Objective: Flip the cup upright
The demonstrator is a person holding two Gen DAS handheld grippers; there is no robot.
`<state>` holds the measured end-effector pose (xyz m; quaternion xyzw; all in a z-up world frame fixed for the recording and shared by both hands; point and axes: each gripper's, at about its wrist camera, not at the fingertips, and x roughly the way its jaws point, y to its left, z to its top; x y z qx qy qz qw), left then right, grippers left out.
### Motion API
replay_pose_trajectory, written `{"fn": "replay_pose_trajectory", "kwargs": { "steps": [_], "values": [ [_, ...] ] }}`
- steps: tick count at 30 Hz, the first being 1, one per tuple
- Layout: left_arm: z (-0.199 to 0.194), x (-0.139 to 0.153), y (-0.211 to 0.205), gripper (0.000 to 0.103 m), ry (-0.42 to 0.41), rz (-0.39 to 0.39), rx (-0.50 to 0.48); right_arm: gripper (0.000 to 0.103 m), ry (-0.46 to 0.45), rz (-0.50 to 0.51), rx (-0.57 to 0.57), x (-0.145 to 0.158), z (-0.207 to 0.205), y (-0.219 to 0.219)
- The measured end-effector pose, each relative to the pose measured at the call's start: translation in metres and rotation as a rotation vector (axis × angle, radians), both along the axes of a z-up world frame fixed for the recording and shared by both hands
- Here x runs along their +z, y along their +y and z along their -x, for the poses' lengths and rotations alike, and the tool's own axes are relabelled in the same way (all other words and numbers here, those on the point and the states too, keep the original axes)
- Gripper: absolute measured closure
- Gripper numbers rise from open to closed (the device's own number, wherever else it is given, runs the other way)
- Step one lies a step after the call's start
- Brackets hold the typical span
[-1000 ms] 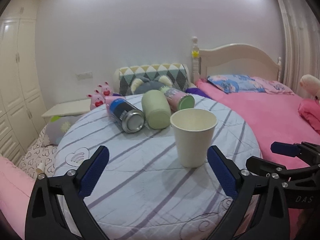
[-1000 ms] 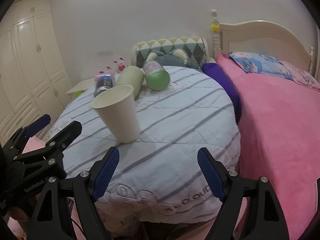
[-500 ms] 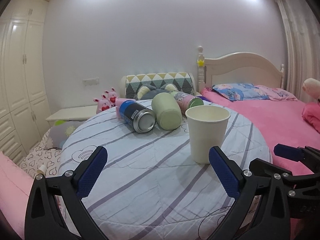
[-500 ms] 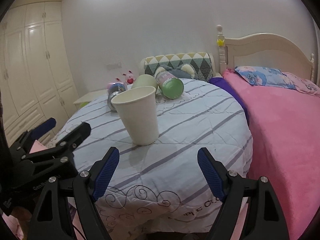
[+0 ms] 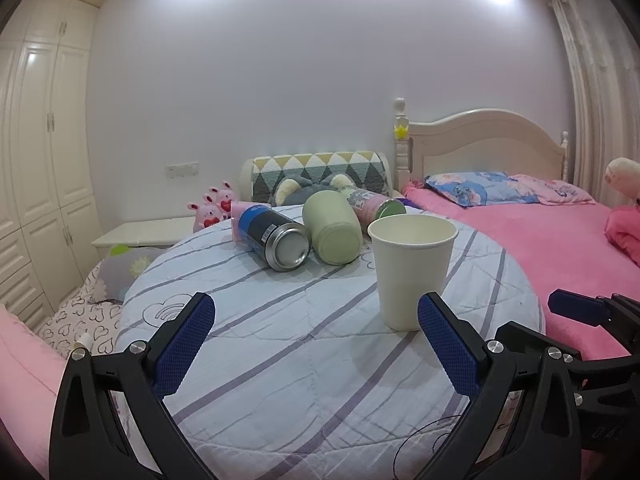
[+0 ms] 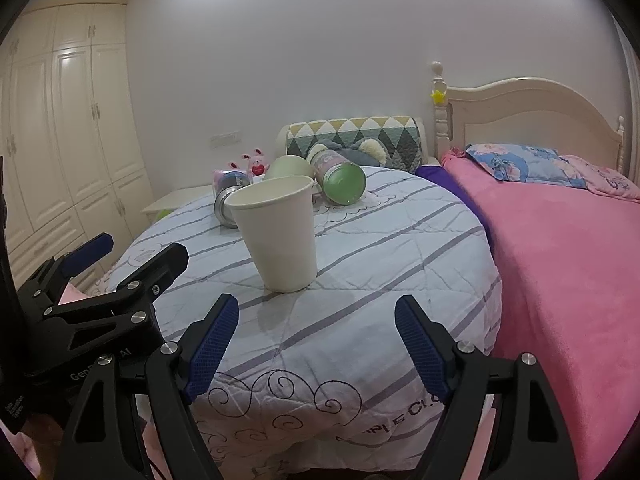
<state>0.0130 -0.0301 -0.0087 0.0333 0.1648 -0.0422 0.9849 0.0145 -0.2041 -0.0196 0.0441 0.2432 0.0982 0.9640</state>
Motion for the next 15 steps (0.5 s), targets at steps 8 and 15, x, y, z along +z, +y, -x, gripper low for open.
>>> {"fn": "replay_pose_trajectory", "kwargs": {
  "steps": [8, 15],
  "values": [
    [-0.0002, -0.0002, -0.0004, 0.000, 0.001, 0.001, 0.001, 0.021, -0.002, -0.002, -0.009, 0.0010, 0.0026, -0.0036],
    [0.0020, -0.0001, -0.0010, 0.000, -0.001, 0.000, 0.002, 0.021, -0.008, 0.001, -0.020, 0.0032, 0.0070, -0.0060]
  ]
}}
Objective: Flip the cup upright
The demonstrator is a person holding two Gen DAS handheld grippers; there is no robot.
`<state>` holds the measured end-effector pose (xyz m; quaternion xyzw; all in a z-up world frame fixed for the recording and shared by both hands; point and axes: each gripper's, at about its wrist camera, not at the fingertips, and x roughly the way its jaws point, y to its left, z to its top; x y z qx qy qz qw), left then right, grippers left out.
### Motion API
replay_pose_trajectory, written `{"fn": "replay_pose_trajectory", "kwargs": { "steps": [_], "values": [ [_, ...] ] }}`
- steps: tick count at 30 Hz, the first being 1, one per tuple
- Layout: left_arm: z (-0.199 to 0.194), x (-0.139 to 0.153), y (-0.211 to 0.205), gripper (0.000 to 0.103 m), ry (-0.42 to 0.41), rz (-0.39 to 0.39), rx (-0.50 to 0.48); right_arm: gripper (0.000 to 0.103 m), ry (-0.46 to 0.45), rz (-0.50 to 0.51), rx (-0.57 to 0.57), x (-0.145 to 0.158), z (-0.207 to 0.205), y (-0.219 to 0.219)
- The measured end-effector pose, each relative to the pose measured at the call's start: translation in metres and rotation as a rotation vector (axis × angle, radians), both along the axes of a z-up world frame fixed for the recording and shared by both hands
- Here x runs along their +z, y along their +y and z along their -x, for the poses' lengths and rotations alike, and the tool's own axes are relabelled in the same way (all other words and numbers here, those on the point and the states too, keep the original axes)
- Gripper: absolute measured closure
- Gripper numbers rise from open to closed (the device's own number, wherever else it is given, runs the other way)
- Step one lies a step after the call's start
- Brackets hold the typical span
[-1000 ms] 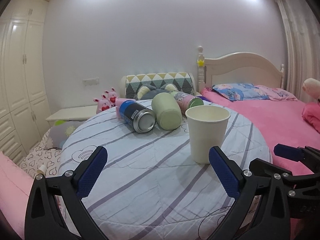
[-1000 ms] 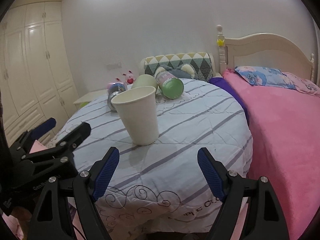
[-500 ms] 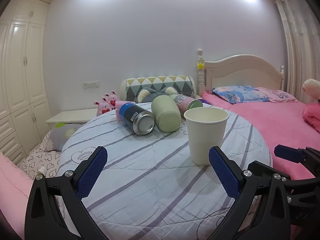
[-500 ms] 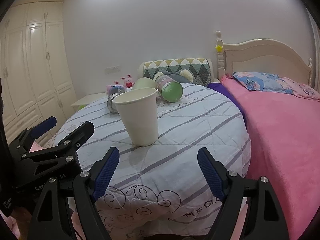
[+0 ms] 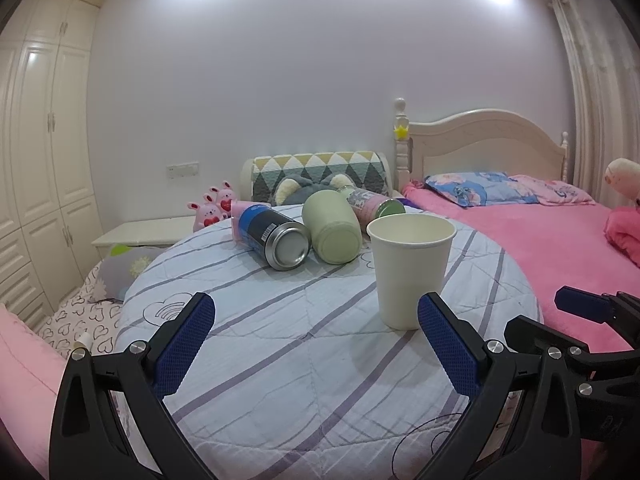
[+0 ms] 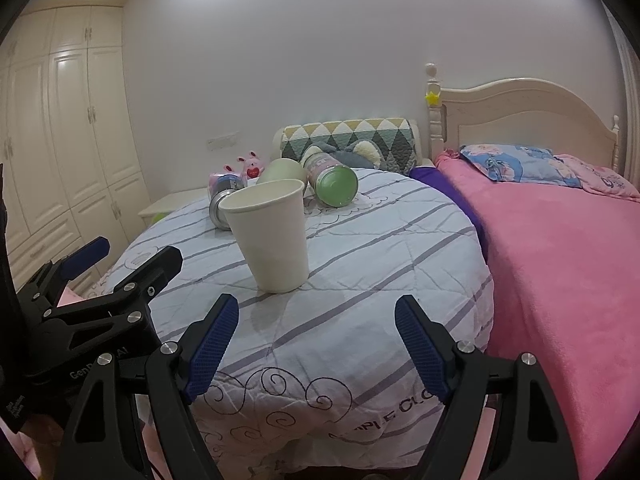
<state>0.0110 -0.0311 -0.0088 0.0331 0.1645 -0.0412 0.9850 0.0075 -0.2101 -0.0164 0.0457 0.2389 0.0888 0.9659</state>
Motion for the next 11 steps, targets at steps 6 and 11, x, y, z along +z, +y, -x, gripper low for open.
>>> {"fn": "replay_pose_trajectory", "kwargs": {
  "steps": [6, 11],
  "values": [
    [0.0009, 0.0003, 0.0015, 0.000, -0.002, 0.000, 0.009, 0.021, 0.005, 0.011, 0.001, 0.0003, -0.0003, 0.0015],
    [0.0027, 0.0008, 0.0036, 0.000, -0.012, 0.010, 0.015, 0.021, 0.018, 0.006, -0.004, -0.0011, -0.0024, 0.0007]
  ]
}}
